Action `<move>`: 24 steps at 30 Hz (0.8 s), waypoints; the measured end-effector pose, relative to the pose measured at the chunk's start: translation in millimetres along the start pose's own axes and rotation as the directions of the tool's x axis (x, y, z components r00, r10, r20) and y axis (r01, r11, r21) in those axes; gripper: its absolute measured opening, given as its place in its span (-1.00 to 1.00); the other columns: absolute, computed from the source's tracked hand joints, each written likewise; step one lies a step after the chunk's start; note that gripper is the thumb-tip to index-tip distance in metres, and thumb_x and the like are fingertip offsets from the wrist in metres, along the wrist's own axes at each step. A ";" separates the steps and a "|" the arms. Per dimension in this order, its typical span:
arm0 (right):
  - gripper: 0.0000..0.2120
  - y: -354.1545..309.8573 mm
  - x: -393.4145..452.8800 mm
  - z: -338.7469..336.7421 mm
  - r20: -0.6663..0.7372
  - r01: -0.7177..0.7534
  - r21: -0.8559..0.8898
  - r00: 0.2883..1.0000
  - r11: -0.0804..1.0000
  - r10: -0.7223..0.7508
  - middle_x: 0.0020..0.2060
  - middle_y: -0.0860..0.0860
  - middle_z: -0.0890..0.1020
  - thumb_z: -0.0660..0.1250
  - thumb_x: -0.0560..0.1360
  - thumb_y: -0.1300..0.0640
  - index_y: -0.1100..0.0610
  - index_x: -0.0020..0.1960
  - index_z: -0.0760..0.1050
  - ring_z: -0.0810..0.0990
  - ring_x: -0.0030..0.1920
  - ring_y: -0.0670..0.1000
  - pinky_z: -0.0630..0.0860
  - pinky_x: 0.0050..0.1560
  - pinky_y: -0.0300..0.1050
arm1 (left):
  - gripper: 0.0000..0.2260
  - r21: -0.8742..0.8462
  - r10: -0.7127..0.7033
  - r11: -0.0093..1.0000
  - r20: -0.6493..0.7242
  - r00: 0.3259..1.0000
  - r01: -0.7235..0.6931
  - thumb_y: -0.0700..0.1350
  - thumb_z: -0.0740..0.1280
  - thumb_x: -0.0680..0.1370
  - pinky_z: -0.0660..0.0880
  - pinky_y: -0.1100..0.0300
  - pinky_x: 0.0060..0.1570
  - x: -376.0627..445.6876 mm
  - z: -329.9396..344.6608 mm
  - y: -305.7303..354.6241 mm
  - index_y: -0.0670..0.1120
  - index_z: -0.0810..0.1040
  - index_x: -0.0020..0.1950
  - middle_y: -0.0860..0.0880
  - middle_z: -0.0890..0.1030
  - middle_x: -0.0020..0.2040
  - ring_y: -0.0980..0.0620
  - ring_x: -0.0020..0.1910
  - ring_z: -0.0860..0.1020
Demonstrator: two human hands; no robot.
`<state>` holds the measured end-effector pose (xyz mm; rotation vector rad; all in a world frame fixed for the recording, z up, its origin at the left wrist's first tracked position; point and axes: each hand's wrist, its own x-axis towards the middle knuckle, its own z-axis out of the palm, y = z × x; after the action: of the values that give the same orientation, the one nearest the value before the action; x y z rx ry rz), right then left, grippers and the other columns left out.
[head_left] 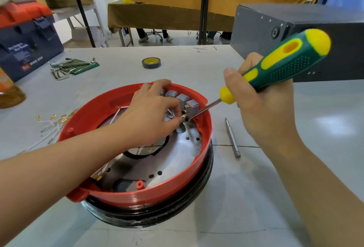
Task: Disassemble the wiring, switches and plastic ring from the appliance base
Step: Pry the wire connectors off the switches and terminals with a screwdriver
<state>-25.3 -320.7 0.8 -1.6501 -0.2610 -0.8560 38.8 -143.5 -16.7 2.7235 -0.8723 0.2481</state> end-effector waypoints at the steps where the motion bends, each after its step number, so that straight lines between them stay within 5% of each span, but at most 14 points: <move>1: -0.72 -0.4 1.2 -1.5 0.018 -0.015 -0.016 1.000 1.000 0.015 -0.52 -0.17 0.46 0.34 0.46 0.13 -0.01 -0.38 0.34 0.47 -0.45 -0.14 0.37 -0.33 -0.35 | -0.90 0.003 0.002 1.000 0.000 1.000 -0.002 0.05 0.30 0.52 0.13 0.08 0.30 -0.2 -0.2 0.3 0.10 0.58 -0.04 -0.01 0.16 0.50 -0.06 0.38 0.19; 5: -0.79 -6.8 12.3 -16.5 0.168 -0.160 -0.051 0.972 0.986 0.167 -0.47 -0.05 0.57 0.35 0.45 -0.02 0.10 -0.27 0.51 0.49 -0.53 -0.08 0.38 -0.49 -0.32 | -0.91 0.007 0.004 1.000 0.006 1.000 -0.004 0.05 0.31 0.52 0.13 0.06 0.33 -0.7 -0.8 -0.1 0.10 0.57 -0.03 -0.01 0.16 0.50 -0.07 0.39 0.17; 10: -0.72 -16.5 22.7 -36.4 0.375 -0.280 -0.084 0.880 0.956 0.290 -0.42 0.11 0.63 0.39 0.36 -0.10 0.13 -0.21 0.60 0.57 -0.47 0.05 0.50 -0.44 -0.20 | -0.90 0.016 0.007 1.000 0.022 1.000 -0.007 0.06 0.30 0.52 0.14 0.01 0.34 -0.3 -2.4 0.0 0.11 0.57 -0.02 -0.01 0.16 0.50 -0.09 0.39 0.18; 24: -0.75 -17.5 -4.5 -16.7 0.179 -0.107 -0.227 0.973 0.968 0.149 -0.54 -0.04 0.52 0.40 0.46 0.18 0.14 -0.31 0.39 0.46 -0.57 -0.12 0.33 -0.50 -0.39 | -0.88 0.025 0.099 0.994 0.084 0.991 -0.102 0.06 0.32 0.51 0.17 0.09 0.36 -4.6 -9.1 -3.4 0.13 0.57 0.02 -0.03 0.11 0.53 -0.09 0.44 0.20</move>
<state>-45.4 -330.0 11.6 -1.9361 -0.1980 -0.6425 36.4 -135.6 -9.9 2.7378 -1.0385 0.1703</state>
